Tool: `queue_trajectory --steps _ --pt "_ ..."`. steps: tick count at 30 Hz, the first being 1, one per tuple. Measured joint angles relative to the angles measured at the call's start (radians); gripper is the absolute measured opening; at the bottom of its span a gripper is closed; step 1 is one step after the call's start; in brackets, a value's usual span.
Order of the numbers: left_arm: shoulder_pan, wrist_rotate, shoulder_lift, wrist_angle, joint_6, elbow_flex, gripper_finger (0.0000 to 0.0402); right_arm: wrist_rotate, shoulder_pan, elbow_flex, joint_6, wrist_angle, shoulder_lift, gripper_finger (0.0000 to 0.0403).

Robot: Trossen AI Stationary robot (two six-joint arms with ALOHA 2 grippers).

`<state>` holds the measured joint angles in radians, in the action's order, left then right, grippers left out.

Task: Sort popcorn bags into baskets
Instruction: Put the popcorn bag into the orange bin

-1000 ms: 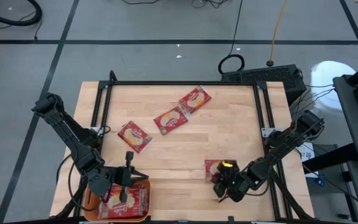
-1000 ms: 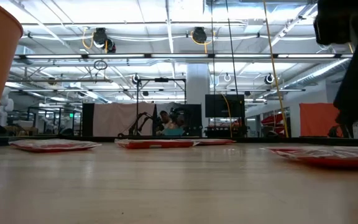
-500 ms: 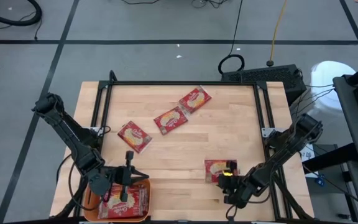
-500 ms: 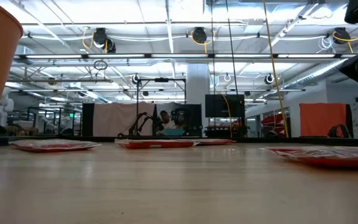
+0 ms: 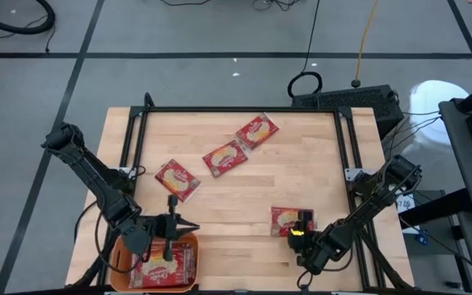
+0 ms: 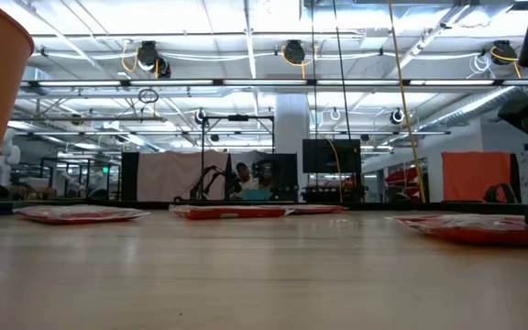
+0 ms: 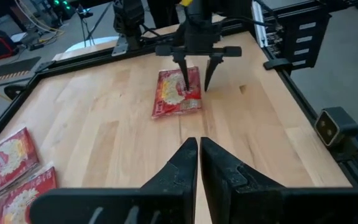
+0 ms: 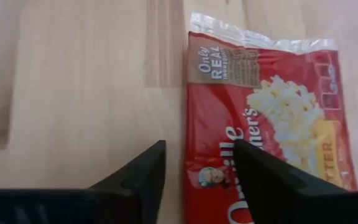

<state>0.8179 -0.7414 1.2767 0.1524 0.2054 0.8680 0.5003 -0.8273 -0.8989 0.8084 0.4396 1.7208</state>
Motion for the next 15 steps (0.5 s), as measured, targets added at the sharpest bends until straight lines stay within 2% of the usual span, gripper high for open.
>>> queue_trajectory --steps 5,10,12,15 --pt "-0.001 0.0 0.0 0.0 0.0 0.0 0.0026 0.05 0.003 0.002 -0.01 0.002 0.007 0.0105" --pt "-0.001 0.0 0.0 0.001 0.0 0.0 0.0026 0.052 0.005 0.002 -0.01 -0.016 0.007 0.0021" --pt "-0.001 0.0 0.0 0.001 0.0 0.0 0.0026 0.055 0.006 0.003 -0.013 -0.039 0.008 0.0006" --pt "-0.001 0.0 0.0 0.001 0.002 0.0 0.0026 0.077 0.011 0.004 -0.007 -0.088 0.01 0.0007"
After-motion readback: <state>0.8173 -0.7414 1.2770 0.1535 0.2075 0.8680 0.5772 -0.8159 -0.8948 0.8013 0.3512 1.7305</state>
